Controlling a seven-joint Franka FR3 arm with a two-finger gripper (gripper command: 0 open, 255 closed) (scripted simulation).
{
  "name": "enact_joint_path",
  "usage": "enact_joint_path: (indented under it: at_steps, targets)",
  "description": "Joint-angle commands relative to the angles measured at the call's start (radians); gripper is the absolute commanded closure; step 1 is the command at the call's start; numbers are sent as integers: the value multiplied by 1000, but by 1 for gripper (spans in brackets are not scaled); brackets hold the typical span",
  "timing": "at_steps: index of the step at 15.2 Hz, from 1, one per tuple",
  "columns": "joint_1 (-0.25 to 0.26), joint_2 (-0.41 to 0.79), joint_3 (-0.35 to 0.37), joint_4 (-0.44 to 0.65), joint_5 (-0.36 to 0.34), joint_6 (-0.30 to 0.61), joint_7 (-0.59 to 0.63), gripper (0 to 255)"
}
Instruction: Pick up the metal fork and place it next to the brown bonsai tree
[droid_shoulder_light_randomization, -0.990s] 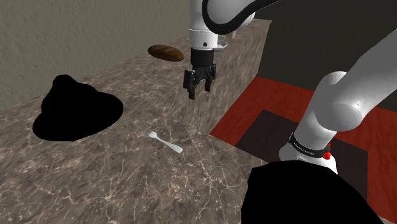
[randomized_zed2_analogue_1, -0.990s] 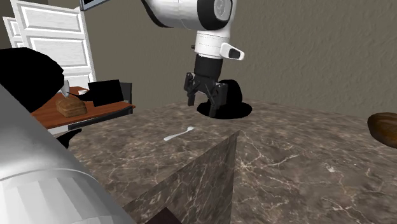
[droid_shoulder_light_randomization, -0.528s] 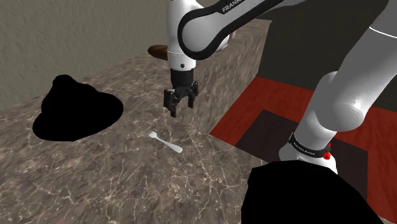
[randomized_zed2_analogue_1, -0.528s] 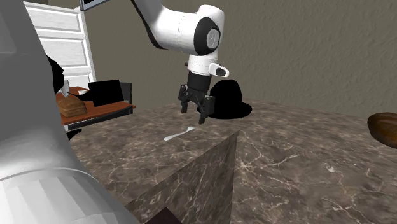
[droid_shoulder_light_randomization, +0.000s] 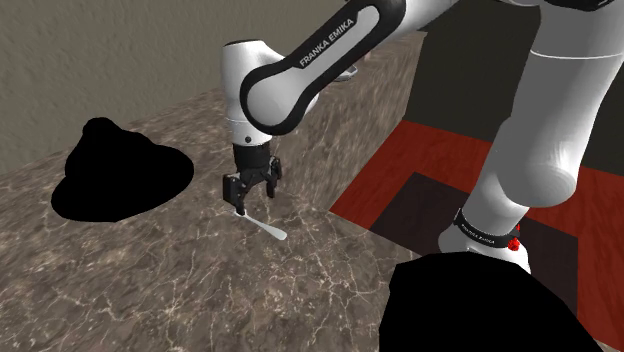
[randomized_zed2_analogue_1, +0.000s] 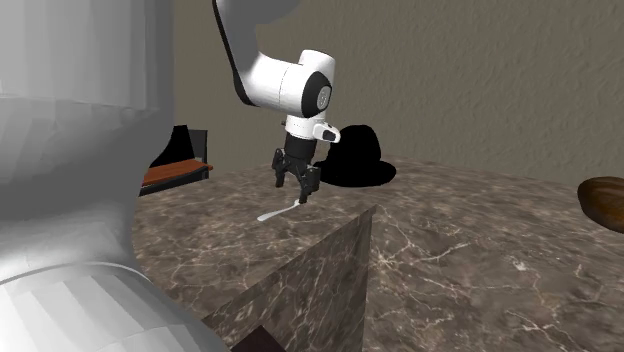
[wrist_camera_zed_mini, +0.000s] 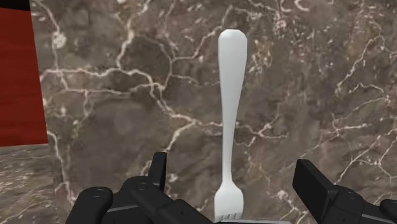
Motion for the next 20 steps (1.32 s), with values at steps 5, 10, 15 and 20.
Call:
enact_joint_path:
  at_steps: [5, 10, 15, 20]
  targets:
    - [20, 69, 2, -9, -22, 78, 20, 0]
    - [25, 84, 2, -14, -27, 97, 24, 0]
    - [25, 84, 2, -14, -26, 97, 24, 0]
    - [25, 84, 2, -14, -26, 97, 24, 255]
